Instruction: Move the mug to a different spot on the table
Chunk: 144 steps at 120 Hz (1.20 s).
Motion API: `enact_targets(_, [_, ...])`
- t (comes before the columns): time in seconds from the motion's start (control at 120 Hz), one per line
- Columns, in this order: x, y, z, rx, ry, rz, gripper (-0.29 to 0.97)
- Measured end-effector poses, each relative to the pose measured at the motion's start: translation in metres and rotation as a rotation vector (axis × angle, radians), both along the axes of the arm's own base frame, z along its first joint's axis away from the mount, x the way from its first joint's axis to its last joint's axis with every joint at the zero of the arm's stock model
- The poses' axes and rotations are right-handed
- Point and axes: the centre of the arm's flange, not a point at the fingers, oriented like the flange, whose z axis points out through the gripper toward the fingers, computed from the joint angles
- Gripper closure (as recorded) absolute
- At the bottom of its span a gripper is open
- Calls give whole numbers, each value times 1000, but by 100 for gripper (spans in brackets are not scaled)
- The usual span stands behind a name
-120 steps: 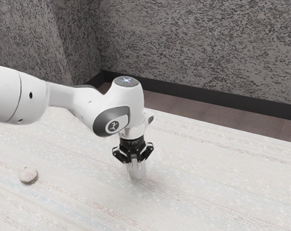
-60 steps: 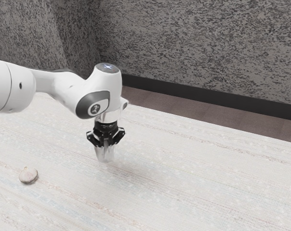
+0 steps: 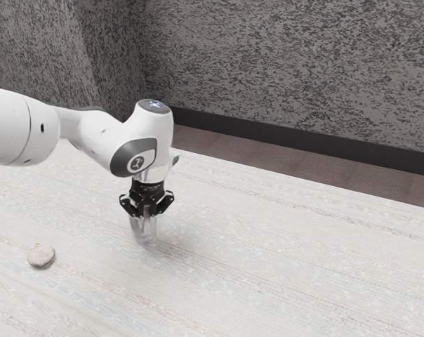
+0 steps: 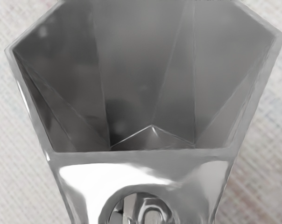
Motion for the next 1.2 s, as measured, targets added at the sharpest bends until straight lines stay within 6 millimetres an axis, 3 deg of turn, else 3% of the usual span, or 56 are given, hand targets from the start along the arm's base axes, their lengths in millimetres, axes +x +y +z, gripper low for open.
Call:
enact_targets(0.3, [4,18,-11,12,19,7,76])
enact_targets(0.483, [5,17,-12,-3,18,-7,44])
enact_targets(0.617, [4,16,-4,-17,8,-19,29])
enact_targets(1.05, [2,9,10,-46,-12,-49,13])
enact_targets(1.2, [-33,-5,21,-91,2,-73,12])
